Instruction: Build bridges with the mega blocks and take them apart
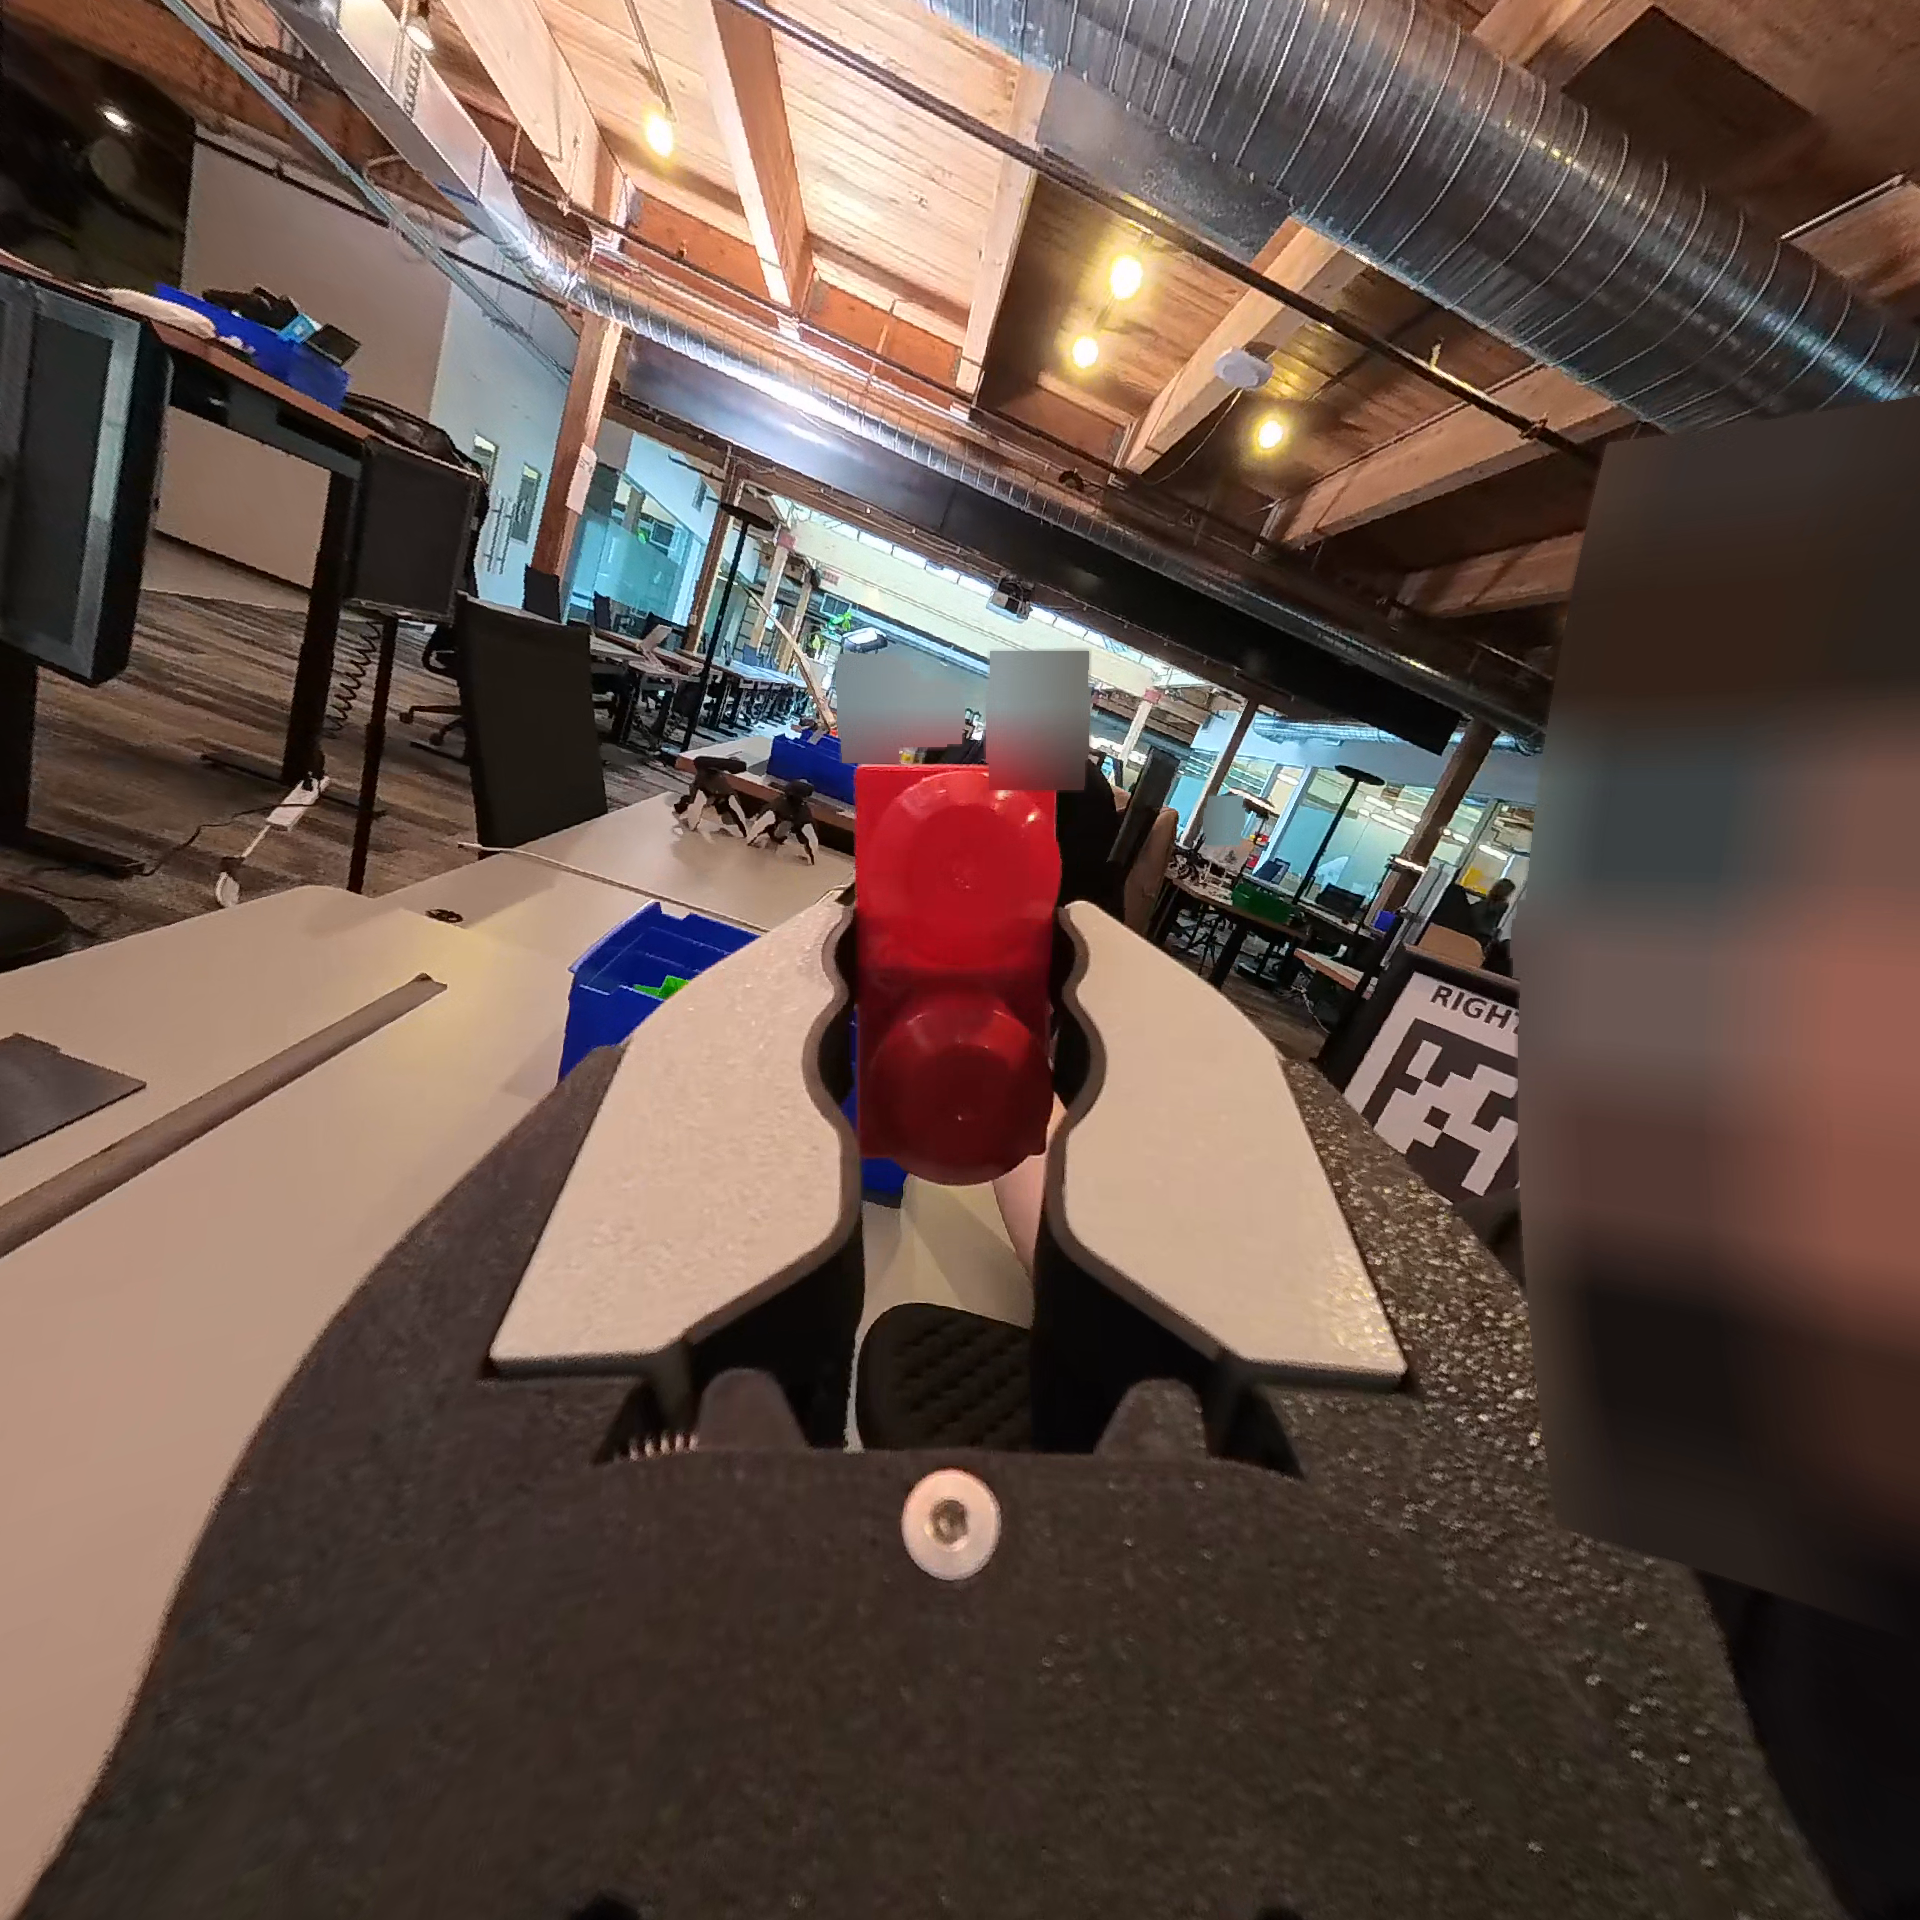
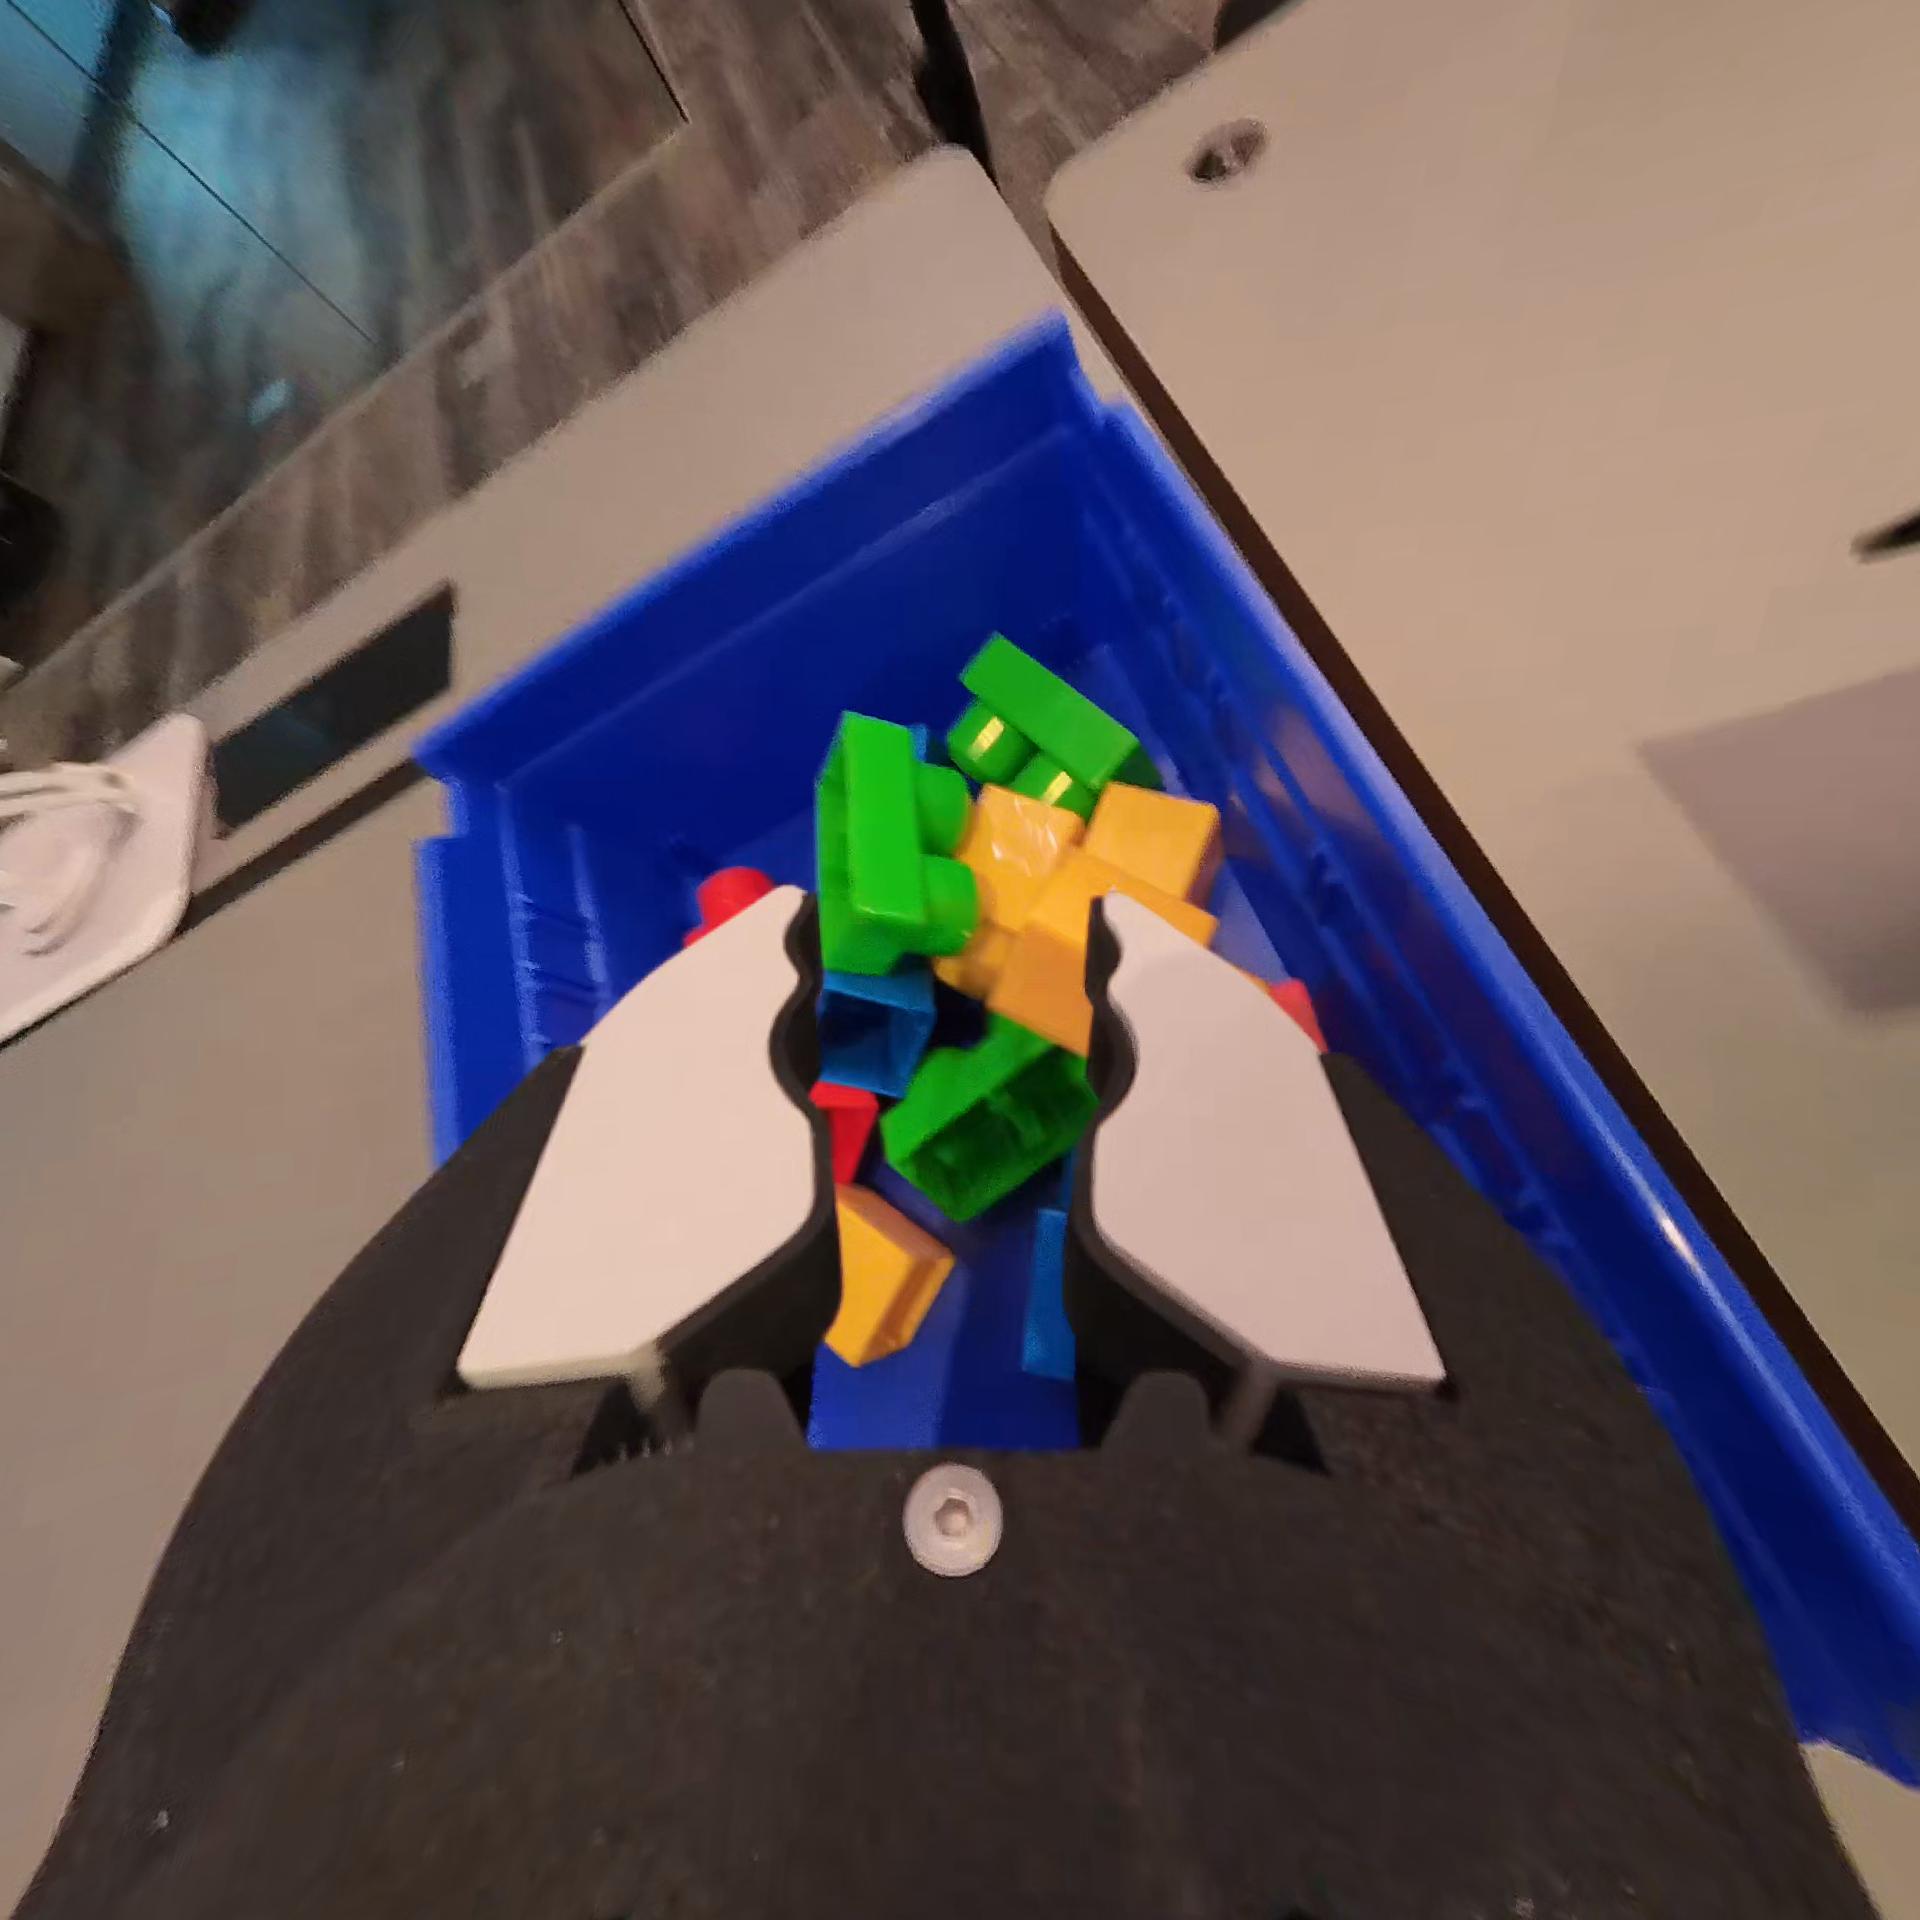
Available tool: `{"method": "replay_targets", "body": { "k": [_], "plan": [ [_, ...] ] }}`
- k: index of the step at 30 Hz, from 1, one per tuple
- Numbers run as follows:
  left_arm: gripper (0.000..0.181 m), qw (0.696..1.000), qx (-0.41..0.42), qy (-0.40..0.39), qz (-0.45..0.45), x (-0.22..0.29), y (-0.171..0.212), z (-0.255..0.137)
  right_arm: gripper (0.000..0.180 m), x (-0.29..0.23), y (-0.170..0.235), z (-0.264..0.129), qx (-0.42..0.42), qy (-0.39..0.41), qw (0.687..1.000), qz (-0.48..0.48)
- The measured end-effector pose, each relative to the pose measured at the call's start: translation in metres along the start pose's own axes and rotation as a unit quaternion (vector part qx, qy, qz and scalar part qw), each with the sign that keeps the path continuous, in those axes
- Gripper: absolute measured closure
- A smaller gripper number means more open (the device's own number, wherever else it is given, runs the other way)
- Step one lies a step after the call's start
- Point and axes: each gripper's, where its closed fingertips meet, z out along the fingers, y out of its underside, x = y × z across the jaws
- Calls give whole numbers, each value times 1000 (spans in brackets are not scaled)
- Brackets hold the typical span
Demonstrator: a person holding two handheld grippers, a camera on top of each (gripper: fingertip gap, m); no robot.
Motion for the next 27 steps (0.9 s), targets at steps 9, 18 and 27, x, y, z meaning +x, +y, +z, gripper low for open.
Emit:
{"method": "replay_targets", "body": {
  "k": [9, 18, 27],
  "plan": [
    [146, 999, 26, 0, -47, -11, 1, 4, 127, -282, -50, -151, 219, -472, 836, -175],
    [146, 999, 11, -9, -29, -9, 8, 10, 102, -480, 104, -160, 48, -648, 698, -301],
    [143, 1000, -12, -15, -10, -9, 15, 15, 144, -497, 146, -152, -42, -688, 662, -293]
  ]
}}
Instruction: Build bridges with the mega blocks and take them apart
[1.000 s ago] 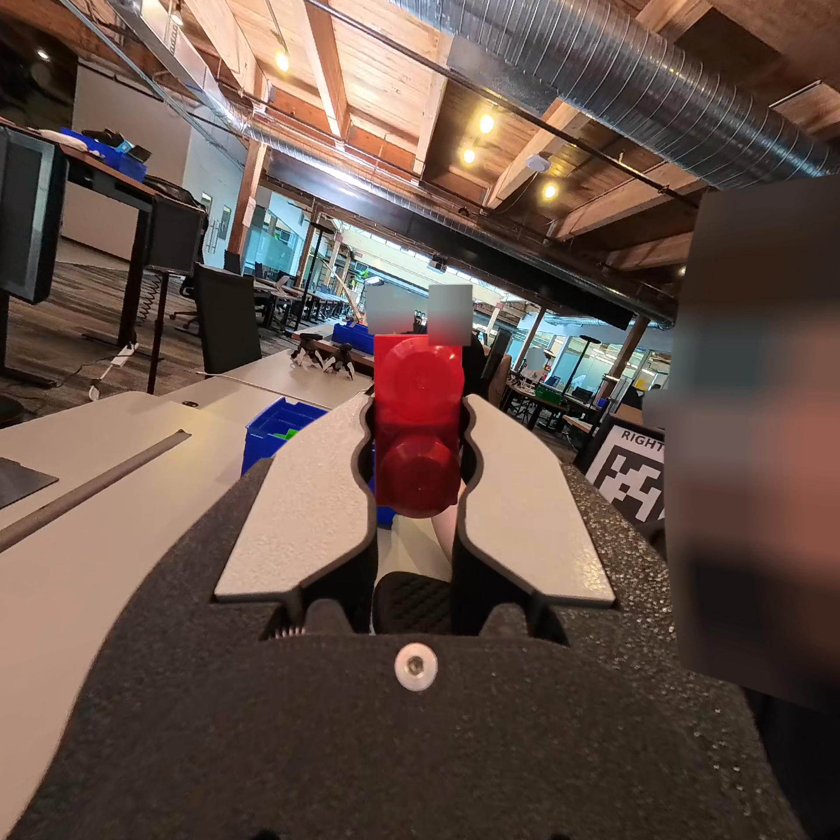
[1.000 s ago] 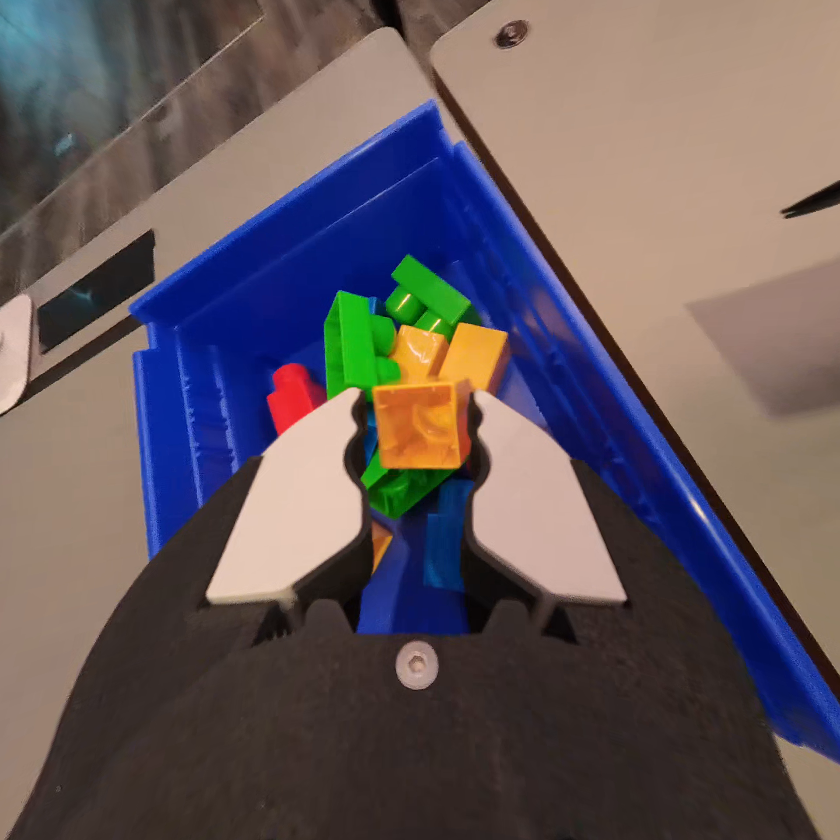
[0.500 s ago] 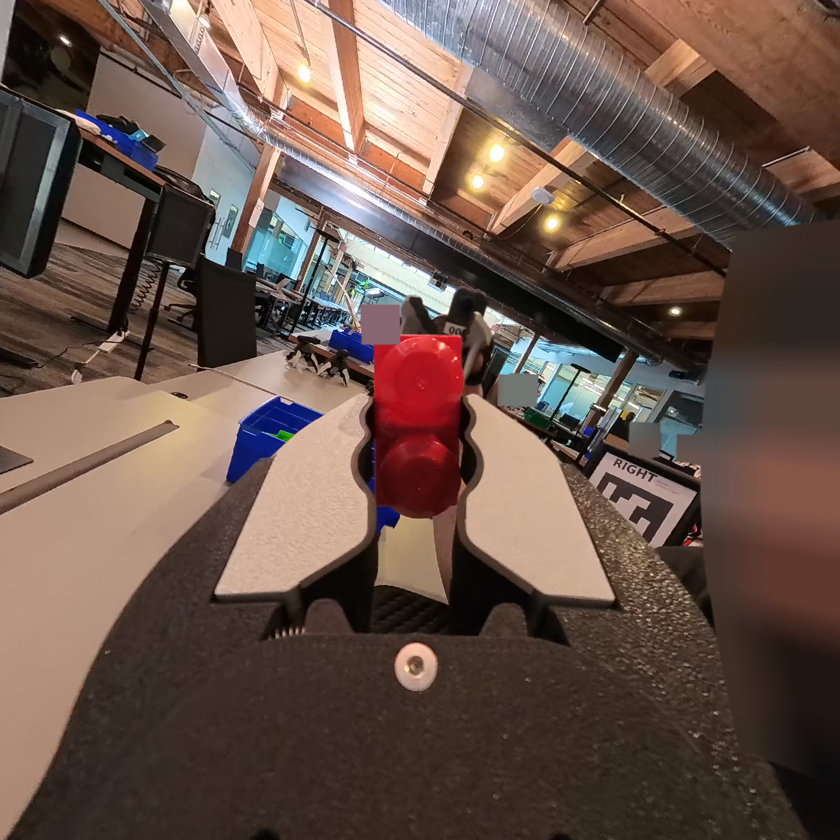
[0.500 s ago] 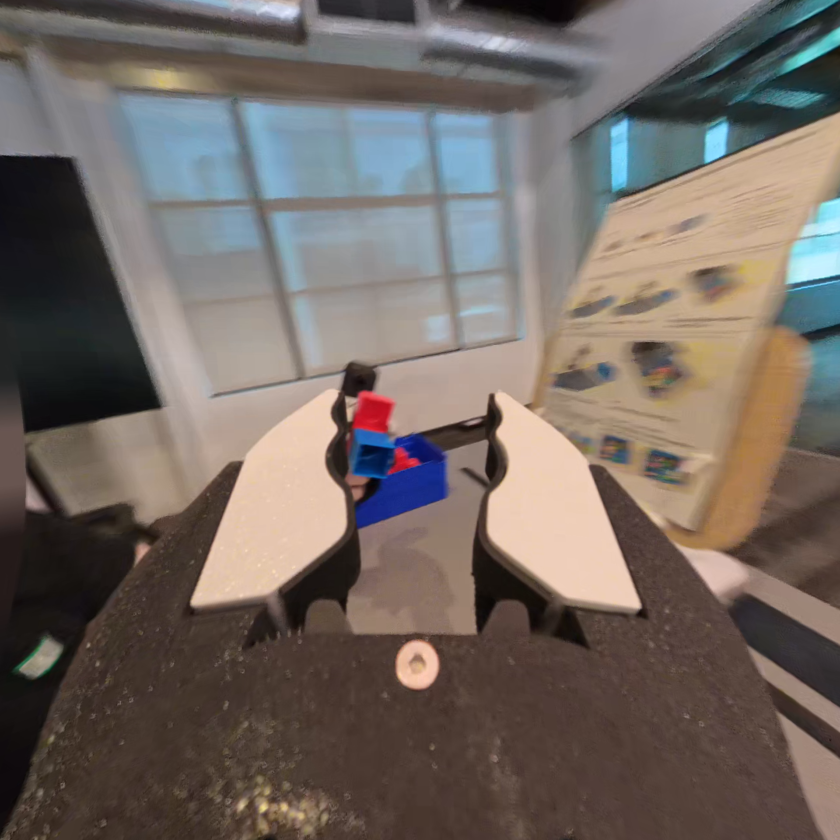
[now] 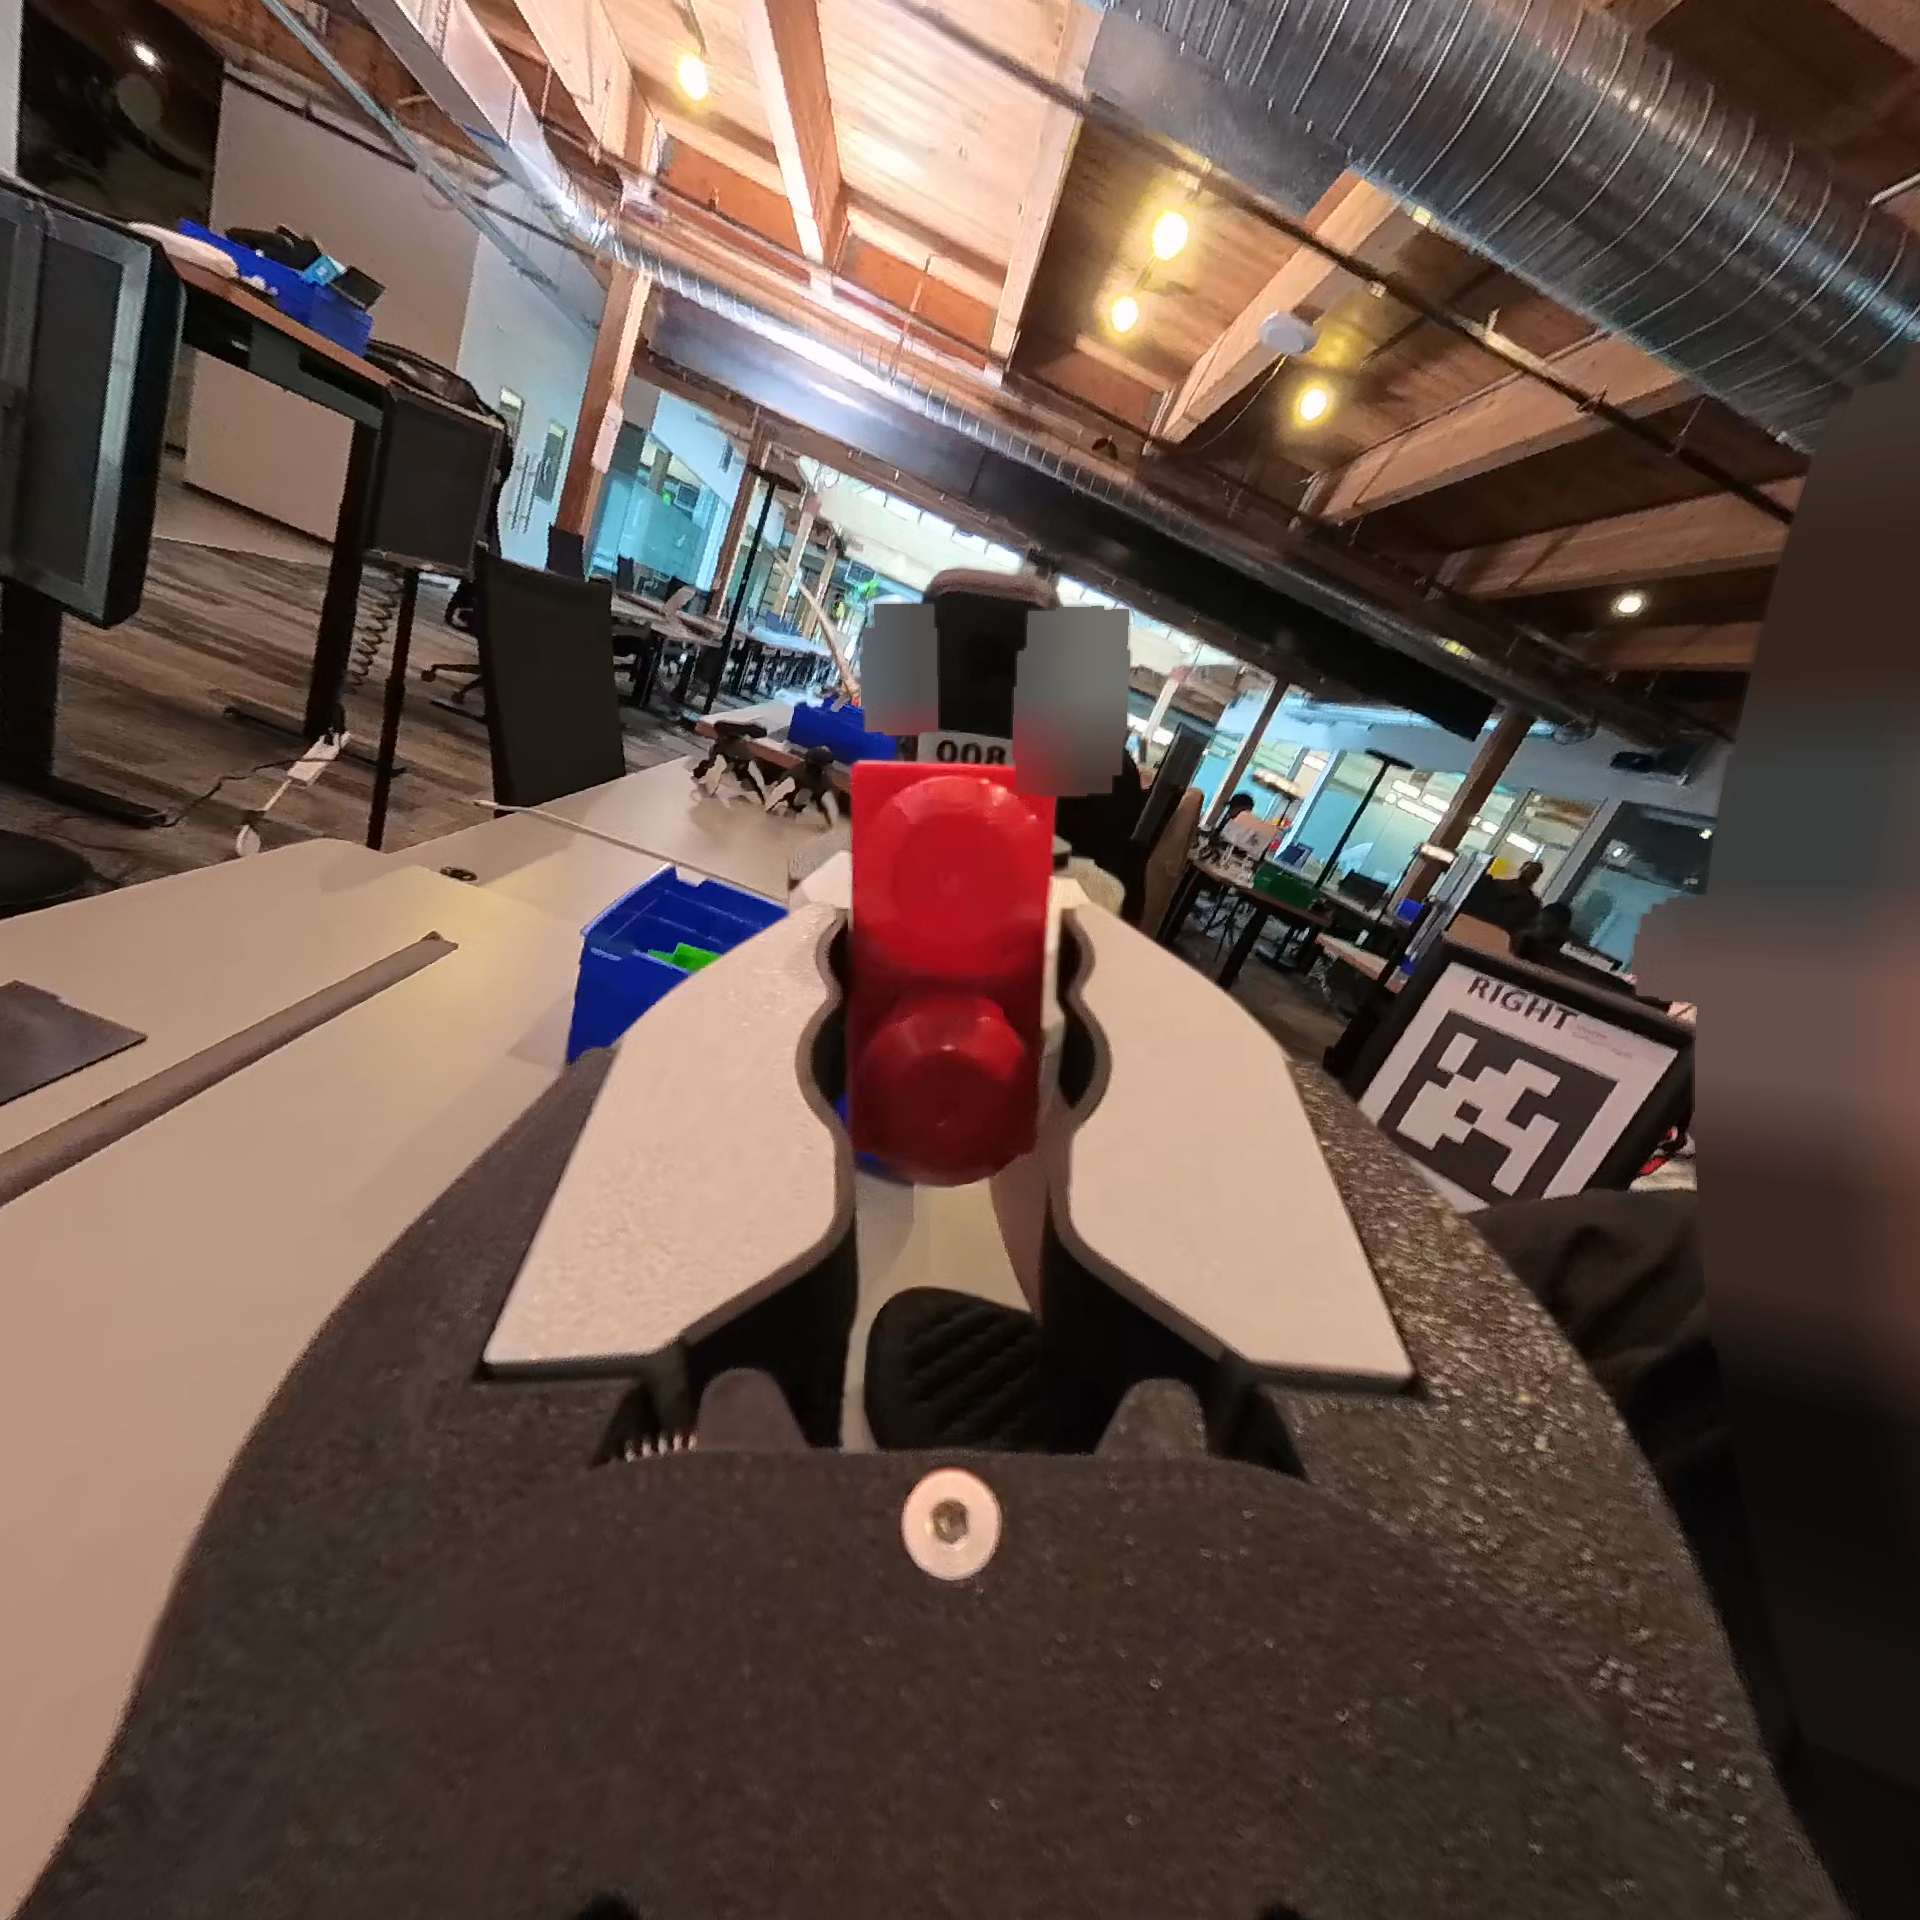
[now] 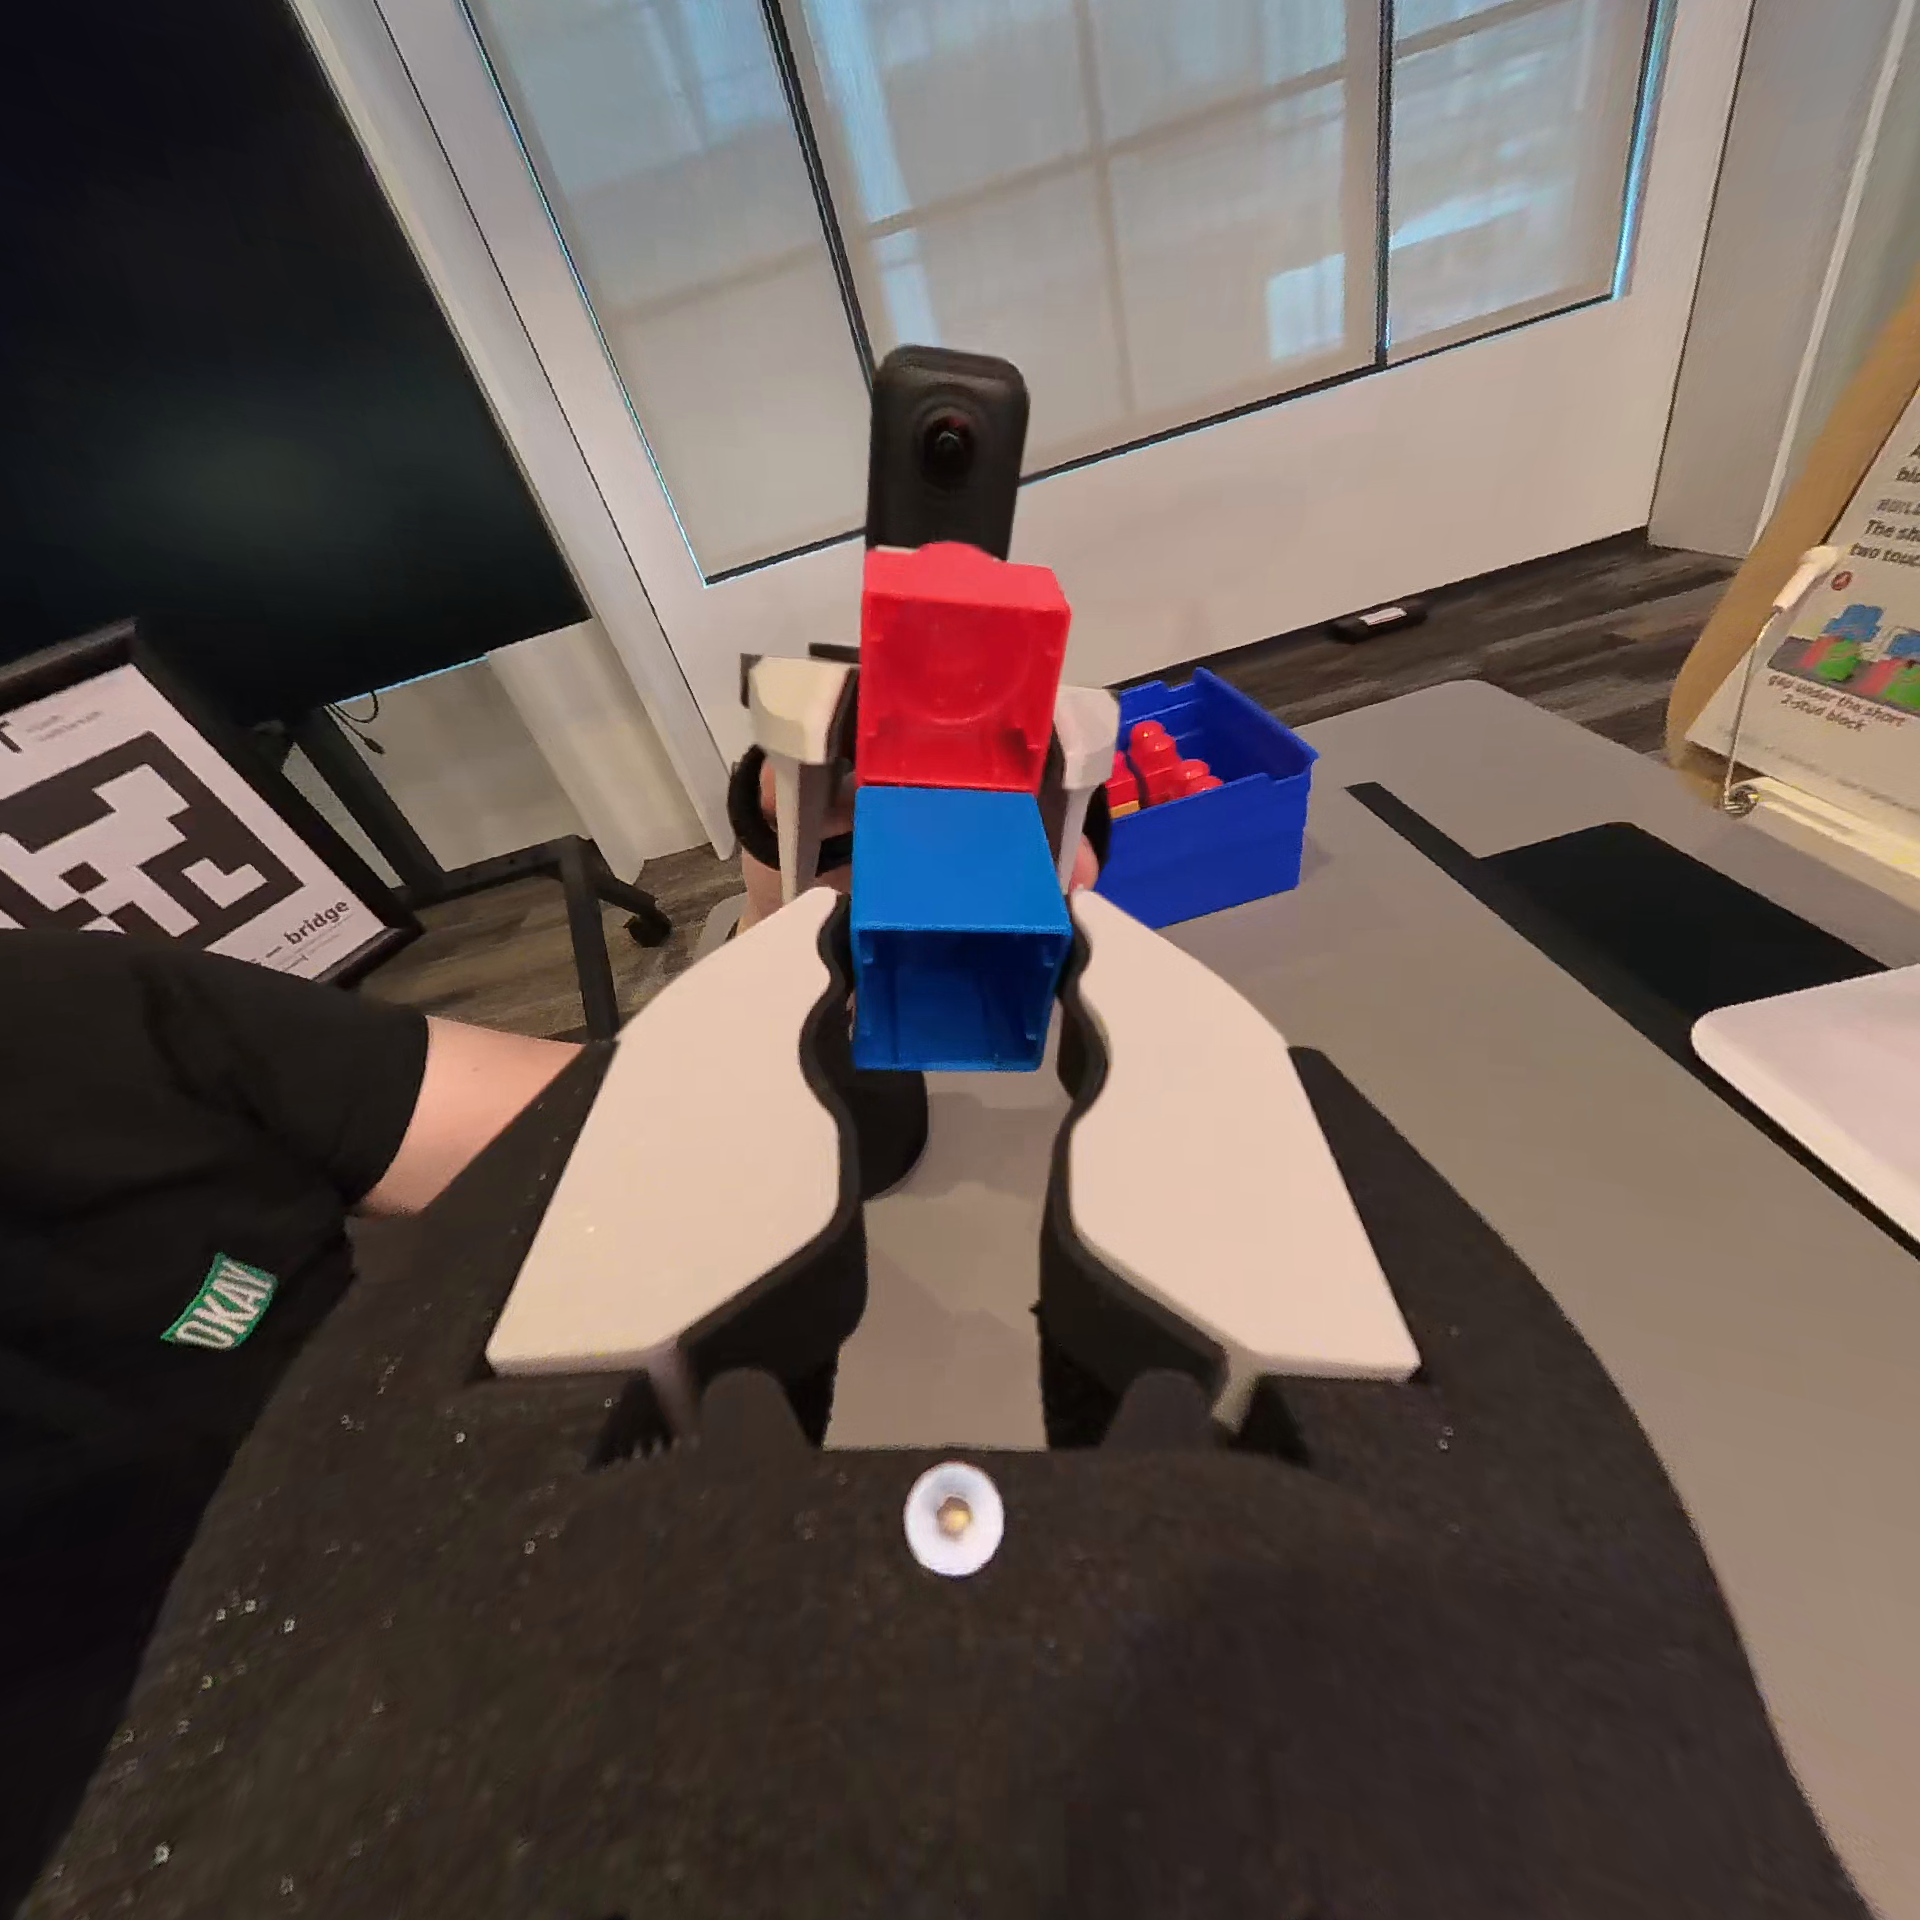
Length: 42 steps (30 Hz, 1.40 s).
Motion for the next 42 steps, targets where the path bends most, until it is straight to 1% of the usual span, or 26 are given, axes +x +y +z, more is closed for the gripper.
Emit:
{"method": "replay_targets", "body": {
  "k": [2, 3, 6, 8, 9, 13, 24, 30, 31, 32, 34, 35, 37, 38, 40, 41, 42],
  "plan": [
    [119, 1000, -24, -9, 7, -1, 5, 1, 144, 6, -1, -4, 4, 18, 1000, -6],
    [115, 999, -40, -18, 10, -3, 9, 0, 145, 8, -2, -7, 6, 22, 1000, -9],
    [120, 995, -85, -48, 31, -14, 23, 0, 145, 8, -8, -17, 23, 8, 1000, 6],
    [139, 995, -87, -45, 29, -16, 28, 4, 145, 9, -9, -20, 25, 3, 1000, 11],
    [145, 995, -86, -38, 27, -16, 29, 6, 145, 8, -8, -20, 23, -5, 1000, 15],
    [147, 996, -81, -24, 26, -16, 31, 9, 145, 9, -6, -23, 16, -11, 1000, 17],
    [147, 993, -99, -24, 58, -3, 30, 11, 145, -2, -4, -26, -24, -6, 999, -23],
    [147, 993, -103, -24, 60, 1, 27, 9, 145, -5, -4, -27, -30, -7, 999, -22],
    [147, 994, -92, -29, 56, -1, 22, 5, 145, -1, -9, -33, -18, 3, 1000, -20],
    [147, 996, -65, -33, 48, -2, 10, -4, 145, 7, -17, -47, 4, 26, 999, -18],
    [148, 999, -15, -24, 34, 0, -18, -32, 145, 22, -34, -88, 51, 64, 997, -13],
    [148, 998, 0, -38, 43, -2, -29, -47, 145, 27, -37, -107, 62, 78, 995, -13],
    [148, 995, 18, -72, 73, -4, -43, -69, 145, 26, -38, -132, 69, 74, 995, -15],
    [148, 994, 23, -72, 80, -1, -47, -74, 145, 30, -37, -143, 64, 95, 993, -15],
    [148, 994, 33, -64, 83, 4, -51, -78, 145, 52, -25, -175, 19, 204, 978, -33],
    [148, 994, 30, -65, 83, 3, -50, -78, 145, 66, -20, -204, 1, 282, 959, -42],
    [148, 994, 24, -69, 84, 2, -49, -77, 144, 82, -13, -242, -14, 370, 928, -38]
  ]
}}
